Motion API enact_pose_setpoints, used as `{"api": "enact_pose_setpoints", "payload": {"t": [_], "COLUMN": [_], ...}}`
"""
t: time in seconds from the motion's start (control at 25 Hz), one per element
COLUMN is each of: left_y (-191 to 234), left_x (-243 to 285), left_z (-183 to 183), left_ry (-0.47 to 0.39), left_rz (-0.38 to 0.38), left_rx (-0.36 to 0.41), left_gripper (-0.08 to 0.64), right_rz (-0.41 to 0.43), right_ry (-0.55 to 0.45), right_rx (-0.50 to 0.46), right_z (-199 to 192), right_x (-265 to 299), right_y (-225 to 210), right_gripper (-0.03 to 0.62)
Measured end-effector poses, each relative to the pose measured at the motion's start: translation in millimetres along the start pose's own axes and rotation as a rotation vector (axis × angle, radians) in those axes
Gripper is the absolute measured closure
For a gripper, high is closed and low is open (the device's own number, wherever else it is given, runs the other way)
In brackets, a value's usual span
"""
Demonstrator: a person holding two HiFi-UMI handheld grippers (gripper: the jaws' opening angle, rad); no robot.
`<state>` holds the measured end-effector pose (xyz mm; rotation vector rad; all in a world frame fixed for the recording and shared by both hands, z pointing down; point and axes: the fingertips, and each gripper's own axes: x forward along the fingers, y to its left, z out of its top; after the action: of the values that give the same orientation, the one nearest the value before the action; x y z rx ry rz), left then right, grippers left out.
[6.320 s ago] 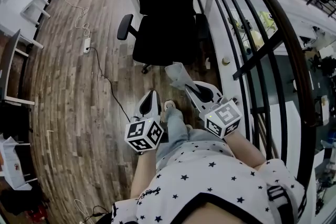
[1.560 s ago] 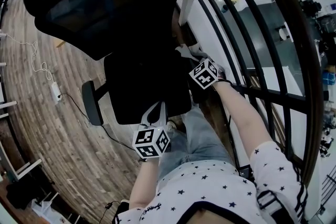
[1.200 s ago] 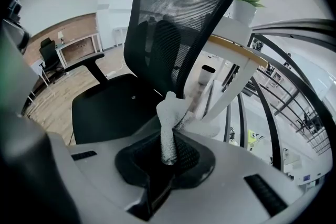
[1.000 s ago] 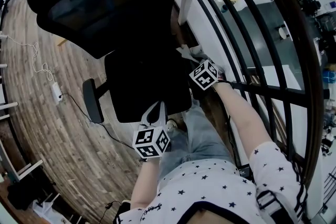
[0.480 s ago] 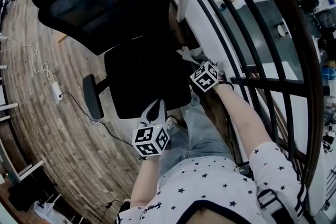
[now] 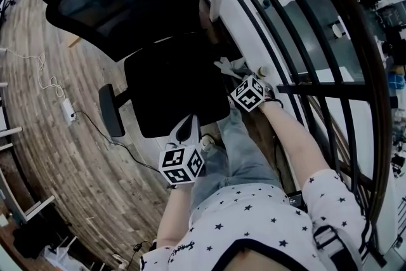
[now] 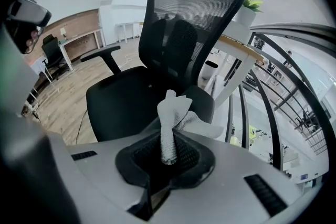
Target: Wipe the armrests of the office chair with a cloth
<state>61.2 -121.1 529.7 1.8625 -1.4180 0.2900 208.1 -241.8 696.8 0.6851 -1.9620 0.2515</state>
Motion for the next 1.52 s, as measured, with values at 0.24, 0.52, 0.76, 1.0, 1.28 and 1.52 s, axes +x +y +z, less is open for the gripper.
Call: {"api": "enact_pose_setpoints", "payload": {"t": [0.24, 0.52, 0.76, 1.0, 1.28, 1.52], "left_y": [-1.7, -3.8, -6.1, -6.6, -3.8, -2.5], "left_x": [-11.2, -22.2, -34.2, -44.5, -57.3, -70.0], "left_z": [-4.5, -10.2, -14.8, -19.7, -19.0, -18.4], "left_ry": [0.0, -0.008, -0.014, -0.023, -0.045, -0.07], "left_rz": [-0.005, -0.007, -0.002, -0.001, 0.008, 0.013], "left_rx": [0.009, 0.016, 0.014, 0.019, 0.02, 0.024], "left_gripper": [0.554, 0.554, 0.554, 0.554, 0.554, 0.554], "right_rz": [0.003, 0.012, 0.005, 0.016, 0.036, 0.007], "right_ry": [0.013, 0.021, 0.03, 0.048, 0.073, 0.074], "right_rx": [0.004, 0.005, 0.019, -0.002, -0.05, -0.031], "right_z": [-12.8, -26.2, -31.6, -40.2, -50.6, -50.8], "right_x": [-10.4, -17.5, -22.3, -26.0, -33.1, -41.0], "right_y": [15.0, 32.1, 41.6, 53.9, 72.6, 75.2], "right_gripper": [0.558, 0.558, 0.558, 0.558, 0.558, 0.558]}}
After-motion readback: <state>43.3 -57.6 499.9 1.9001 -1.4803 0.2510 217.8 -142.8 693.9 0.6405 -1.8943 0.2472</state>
